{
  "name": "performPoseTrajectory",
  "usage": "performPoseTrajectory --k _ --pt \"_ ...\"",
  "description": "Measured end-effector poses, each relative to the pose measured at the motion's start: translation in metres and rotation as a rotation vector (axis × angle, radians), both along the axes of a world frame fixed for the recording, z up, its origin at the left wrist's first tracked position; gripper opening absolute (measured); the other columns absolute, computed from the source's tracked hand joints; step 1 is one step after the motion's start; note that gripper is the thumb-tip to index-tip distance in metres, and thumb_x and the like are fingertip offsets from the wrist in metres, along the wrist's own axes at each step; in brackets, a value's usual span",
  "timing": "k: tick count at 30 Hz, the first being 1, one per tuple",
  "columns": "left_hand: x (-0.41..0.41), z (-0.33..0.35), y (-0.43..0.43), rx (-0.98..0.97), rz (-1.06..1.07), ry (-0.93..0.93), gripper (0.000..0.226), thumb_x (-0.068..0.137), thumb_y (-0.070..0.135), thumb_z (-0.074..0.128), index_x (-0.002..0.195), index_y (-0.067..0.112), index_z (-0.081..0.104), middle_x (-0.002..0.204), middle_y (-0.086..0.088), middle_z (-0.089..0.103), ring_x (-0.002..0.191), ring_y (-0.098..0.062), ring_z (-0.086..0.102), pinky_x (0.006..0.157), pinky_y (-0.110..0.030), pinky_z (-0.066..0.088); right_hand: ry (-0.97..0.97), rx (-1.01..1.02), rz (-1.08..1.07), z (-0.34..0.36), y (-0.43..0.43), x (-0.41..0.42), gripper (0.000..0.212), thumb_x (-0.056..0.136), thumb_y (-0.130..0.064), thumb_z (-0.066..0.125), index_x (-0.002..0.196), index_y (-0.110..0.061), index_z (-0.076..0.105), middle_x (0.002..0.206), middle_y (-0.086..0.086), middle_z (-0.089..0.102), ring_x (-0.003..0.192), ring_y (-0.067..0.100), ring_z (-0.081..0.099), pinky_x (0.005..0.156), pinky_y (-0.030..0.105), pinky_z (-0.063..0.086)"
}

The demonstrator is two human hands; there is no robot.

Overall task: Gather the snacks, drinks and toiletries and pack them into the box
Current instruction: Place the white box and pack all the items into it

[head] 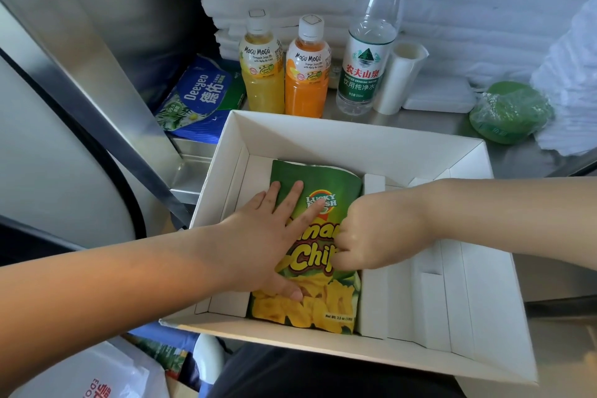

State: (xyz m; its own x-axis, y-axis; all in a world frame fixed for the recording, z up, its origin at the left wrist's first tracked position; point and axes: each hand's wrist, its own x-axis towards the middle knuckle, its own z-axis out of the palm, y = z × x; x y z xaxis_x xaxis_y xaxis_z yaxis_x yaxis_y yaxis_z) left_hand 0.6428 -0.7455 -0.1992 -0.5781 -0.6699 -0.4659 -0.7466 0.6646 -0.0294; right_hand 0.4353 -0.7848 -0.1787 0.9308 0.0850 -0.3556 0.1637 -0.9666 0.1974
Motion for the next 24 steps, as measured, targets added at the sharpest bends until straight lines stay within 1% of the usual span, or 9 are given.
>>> performPoseTrajectory --k 3,5,9,11,15,17,19,21,24 --pt "-0.003 -0.001 0.003 -0.019 0.004 -0.009 0.116 0.072 0.08 0.042 0.12 0.032 -0.052 0.144 -0.014 -0.039 0.137 -0.039 -0.022 0.111 -0.04 -0.009 0.084 -0.039 0.04 -0.006 0.006 0.007 0.009 0.084 -0.012 0.061 0.091 -0.016 0.056 0.067 -0.002 0.058 0.053 0.019 0.054 0.041 0.024 0.035" --pt "-0.003 -0.002 0.004 -0.021 0.0 -0.016 0.116 0.073 0.08 0.043 0.12 0.031 -0.052 0.143 -0.014 -0.039 0.137 -0.04 -0.023 0.111 -0.041 -0.009 0.168 0.024 -0.052 -0.007 0.008 0.01 0.009 0.09 -0.011 0.052 0.098 -0.013 0.054 0.077 0.003 0.06 0.063 0.023 0.057 0.047 0.028 0.037" --pt "-0.002 -0.002 0.004 -0.001 -0.01 -0.005 0.116 0.073 0.079 0.043 0.122 0.031 -0.05 0.142 -0.011 -0.041 0.136 -0.04 -0.026 0.11 -0.041 -0.012 0.076 0.138 -0.261 -0.002 0.003 0.005 0.021 0.095 -0.032 0.043 0.1 -0.013 0.054 0.089 0.004 0.06 0.077 0.026 0.058 0.057 0.033 0.04" --pt "-0.001 -0.002 0.003 0.006 -0.012 -0.006 0.116 0.073 0.079 0.043 0.122 0.03 -0.05 0.14 -0.01 -0.042 0.135 -0.04 -0.027 0.11 -0.041 -0.012 0.012 0.111 -0.349 0.005 -0.002 0.0 0.024 0.095 -0.035 0.042 0.101 -0.014 0.052 0.096 0.004 0.058 0.085 0.025 0.057 0.063 0.036 0.046" --pt "-0.003 -0.003 0.0 0.026 -0.01 -0.012 0.116 0.074 0.078 0.044 0.123 0.027 -0.048 0.14 -0.008 -0.043 0.135 -0.041 -0.026 0.108 -0.042 -0.013 -0.018 0.046 -0.584 0.006 -0.011 -0.012 0.04 0.095 -0.043 0.043 0.127 -0.019 0.037 0.125 0.002 0.043 0.11 0.021 0.047 0.083 0.038 0.049" --pt "-0.005 -0.002 -0.002 0.037 -0.012 -0.02 0.118 0.073 0.078 0.046 0.125 0.027 -0.047 0.14 -0.007 -0.044 0.135 -0.043 -0.024 0.108 -0.042 -0.014 -0.02 0.067 -0.65 0.002 -0.01 -0.017 0.058 0.093 -0.045 0.047 0.14 -0.021 0.024 0.145 0.005 0.03 0.129 0.023 0.035 0.101 0.038 0.042" --pt "-0.007 -0.001 -0.003 0.035 -0.011 -0.05 0.119 0.073 0.078 0.046 0.126 0.025 -0.047 0.138 -0.007 -0.045 0.135 -0.044 -0.024 0.108 -0.043 -0.015 0.03 0.082 -0.692 -0.004 -0.007 -0.018 0.071 0.093 -0.048 0.045 0.148 -0.02 0.009 0.157 0.007 0.009 0.143 0.025 0.013 0.113 0.037 0.023" --pt "-0.011 0.001 -0.003 0.029 -0.005 -0.101 0.118 0.072 0.079 0.044 0.123 0.025 -0.048 0.135 -0.007 -0.048 0.135 -0.043 -0.025 0.109 -0.045 -0.015 0.08 0.08 -0.712 -0.007 -0.006 -0.019 0.076 0.095 -0.05 0.041 0.15 -0.019 0.0 0.159 0.008 -0.004 0.146 0.025 -0.002 0.116 0.036 0.012" --pt "-0.013 0.008 -0.001 0.016 -0.001 -0.184 0.114 0.075 0.079 0.038 0.124 0.019 -0.046 0.133 -0.011 -0.049 0.136 -0.037 -0.027 0.111 -0.044 -0.013 0.111 0.079 -0.713 -0.007 -0.008 -0.02 0.077 0.096 -0.051 0.036 0.15 -0.018 -0.008 0.158 0.008 -0.012 0.145 0.025 -0.009 0.117 0.038 0.01"
